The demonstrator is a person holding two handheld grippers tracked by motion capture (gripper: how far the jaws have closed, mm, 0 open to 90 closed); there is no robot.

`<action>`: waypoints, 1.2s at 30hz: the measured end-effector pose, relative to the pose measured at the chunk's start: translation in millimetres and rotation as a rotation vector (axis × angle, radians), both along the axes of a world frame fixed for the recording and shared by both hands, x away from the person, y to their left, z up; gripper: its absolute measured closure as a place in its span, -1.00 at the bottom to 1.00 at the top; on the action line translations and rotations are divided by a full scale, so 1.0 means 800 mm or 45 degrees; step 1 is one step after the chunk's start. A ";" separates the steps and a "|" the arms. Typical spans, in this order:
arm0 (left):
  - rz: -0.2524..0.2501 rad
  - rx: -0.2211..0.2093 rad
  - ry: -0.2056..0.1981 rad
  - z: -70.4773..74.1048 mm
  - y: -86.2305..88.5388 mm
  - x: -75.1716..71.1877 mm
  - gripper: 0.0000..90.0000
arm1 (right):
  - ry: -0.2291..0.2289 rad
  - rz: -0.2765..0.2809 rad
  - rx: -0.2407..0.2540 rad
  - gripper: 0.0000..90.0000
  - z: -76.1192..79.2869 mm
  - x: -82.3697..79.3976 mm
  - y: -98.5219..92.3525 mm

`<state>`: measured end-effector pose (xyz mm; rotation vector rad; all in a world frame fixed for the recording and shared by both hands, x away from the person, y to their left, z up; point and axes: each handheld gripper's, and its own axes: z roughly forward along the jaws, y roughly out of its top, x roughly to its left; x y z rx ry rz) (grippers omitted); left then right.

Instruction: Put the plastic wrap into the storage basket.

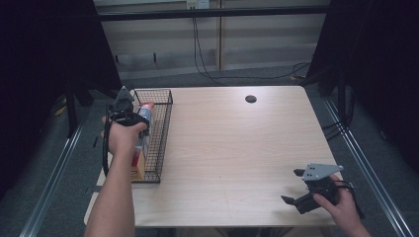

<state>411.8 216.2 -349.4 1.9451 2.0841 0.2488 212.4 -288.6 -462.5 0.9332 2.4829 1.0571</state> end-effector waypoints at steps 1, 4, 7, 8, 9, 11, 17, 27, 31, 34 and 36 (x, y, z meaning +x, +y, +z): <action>-0.006 0.003 0.003 -0.001 0.001 0.000 -0.02 | -0.004 0.004 0.000 -0.96 0.000 0.000 0.000; -0.011 0.001 0.000 -0.003 0.001 0.000 -0.02 | 0.003 -0.002 0.000 -0.96 0.000 0.000 0.000; -0.002 -0.003 0.012 -0.004 0.000 0.000 -0.02 | 0.003 0.000 -0.002 -0.96 0.000 0.000 0.000; 0.002 -0.004 0.009 -0.005 -0.001 0.000 -0.02 | 0.003 0.000 -0.002 -0.96 0.000 0.000 0.000; 0.006 -0.010 0.006 -0.005 -0.001 0.000 -0.02 | 0.002 0.000 -0.002 -0.96 0.000 0.000 0.000; -0.004 -0.003 0.004 -0.006 0.000 0.001 -0.02 | 0.002 0.001 0.000 -0.96 0.000 0.000 0.000; -0.021 0.002 0.009 -0.010 0.001 0.003 -0.02 | 0.005 0.005 0.001 -0.96 -0.001 0.000 -0.001; -0.014 -0.005 0.011 -0.018 0.000 0.005 -0.02 | 0.009 0.003 0.002 -0.96 -0.002 0.000 0.000; -0.018 0.001 0.010 -0.022 0.001 0.006 -0.02 | 0.007 0.013 -0.001 -0.96 -0.003 0.001 0.000; -0.024 -0.004 0.018 -0.025 0.002 0.006 -0.02 | 0.009 0.011 -0.001 -0.96 -0.003 0.001 0.000; -0.013 -0.004 0.014 -0.027 0.001 0.007 -0.02 | 0.010 0.005 -0.006 -0.96 -0.003 0.000 0.001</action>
